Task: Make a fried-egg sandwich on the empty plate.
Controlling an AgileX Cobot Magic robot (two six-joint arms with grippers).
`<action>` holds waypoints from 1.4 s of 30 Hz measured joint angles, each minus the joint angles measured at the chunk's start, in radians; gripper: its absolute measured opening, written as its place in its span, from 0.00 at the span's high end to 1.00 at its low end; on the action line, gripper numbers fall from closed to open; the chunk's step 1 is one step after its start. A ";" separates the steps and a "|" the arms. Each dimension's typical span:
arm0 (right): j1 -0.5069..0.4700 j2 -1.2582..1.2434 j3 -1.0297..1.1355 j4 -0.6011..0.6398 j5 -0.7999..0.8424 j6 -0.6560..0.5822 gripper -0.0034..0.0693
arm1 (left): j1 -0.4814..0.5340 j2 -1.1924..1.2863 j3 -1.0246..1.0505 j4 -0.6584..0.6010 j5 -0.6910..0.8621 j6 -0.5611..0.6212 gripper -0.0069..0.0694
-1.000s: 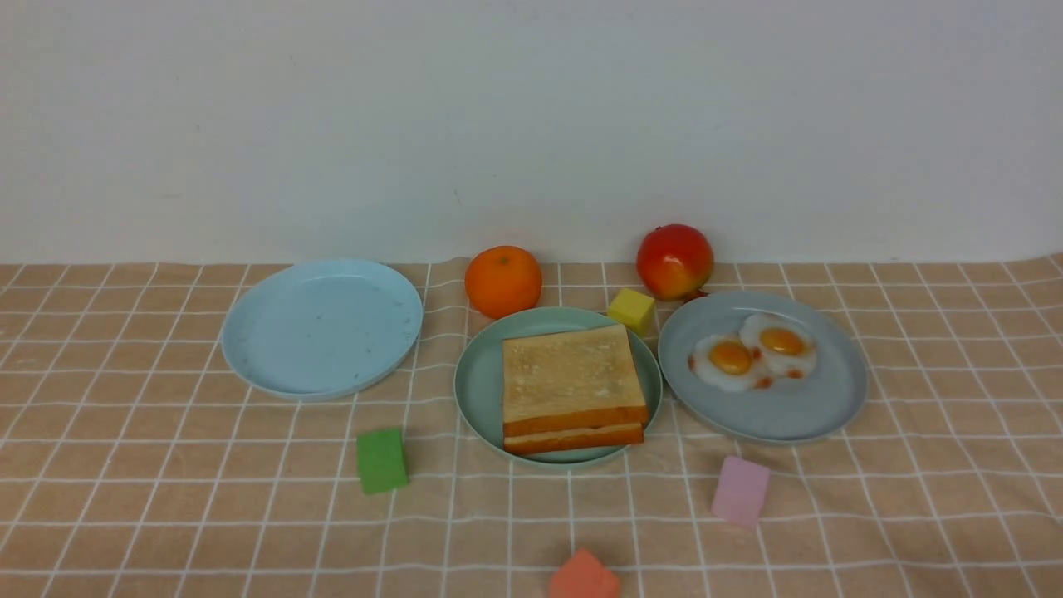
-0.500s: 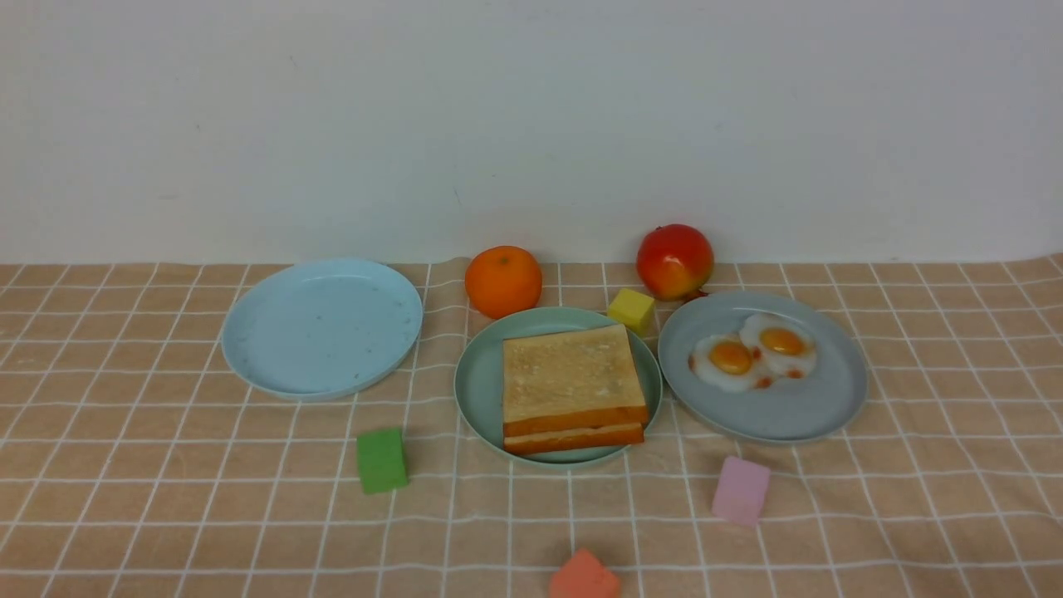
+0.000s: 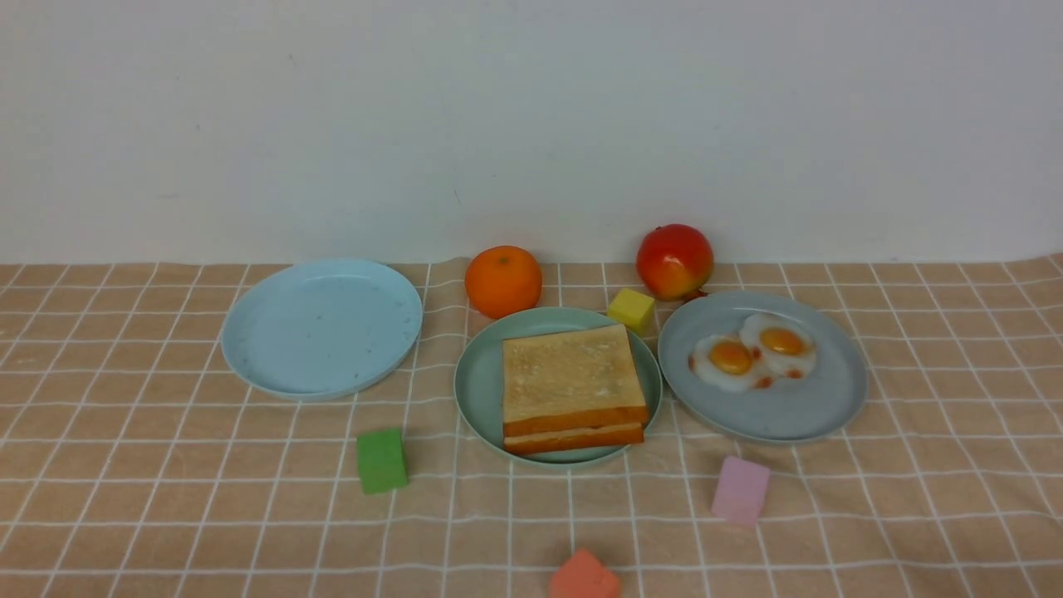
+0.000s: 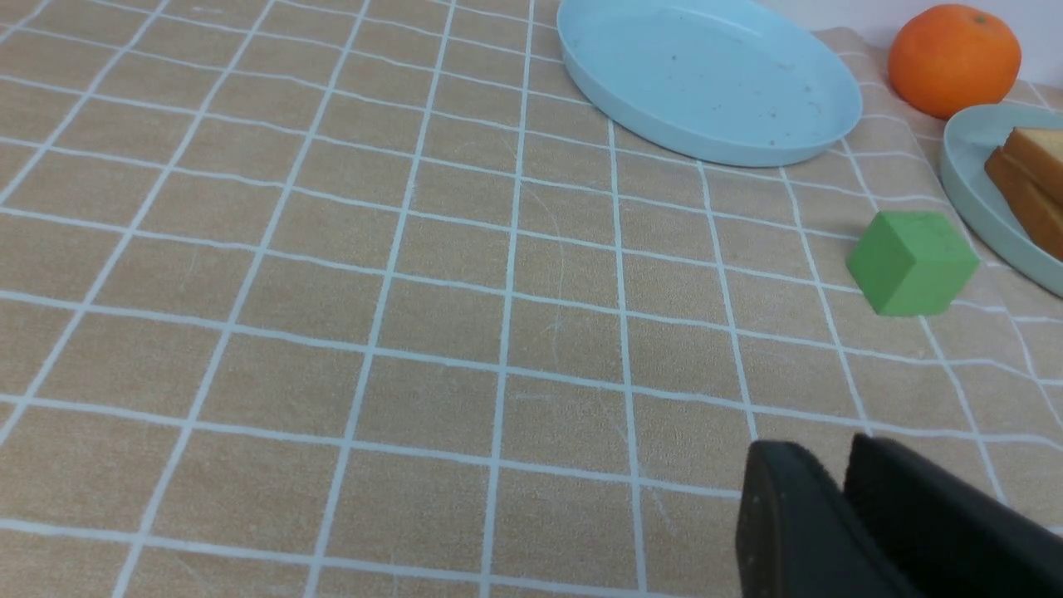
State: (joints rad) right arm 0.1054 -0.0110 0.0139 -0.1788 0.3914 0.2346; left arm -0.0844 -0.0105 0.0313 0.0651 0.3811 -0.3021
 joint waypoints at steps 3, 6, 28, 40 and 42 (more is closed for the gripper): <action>0.000 0.000 0.000 0.000 0.000 0.000 0.62 | 0.000 0.000 0.000 0.000 0.000 0.000 0.75; 0.000 0.000 0.000 0.000 0.000 0.000 0.62 | 0.000 0.000 0.000 0.000 0.000 0.000 0.75; 0.000 0.000 0.000 -0.001 0.000 0.000 0.62 | 0.000 0.000 0.000 0.000 0.000 0.000 0.72; 0.000 0.000 0.000 -0.001 0.000 0.000 0.62 | 0.000 0.000 0.000 0.000 0.000 0.000 0.71; 0.000 0.000 0.000 -0.001 0.000 0.000 0.62 | 0.000 0.000 0.000 0.000 0.000 0.000 0.71</action>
State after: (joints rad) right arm 0.1054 -0.0110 0.0139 -0.1797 0.3914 0.2346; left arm -0.0844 -0.0105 0.0313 0.0651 0.3811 -0.3021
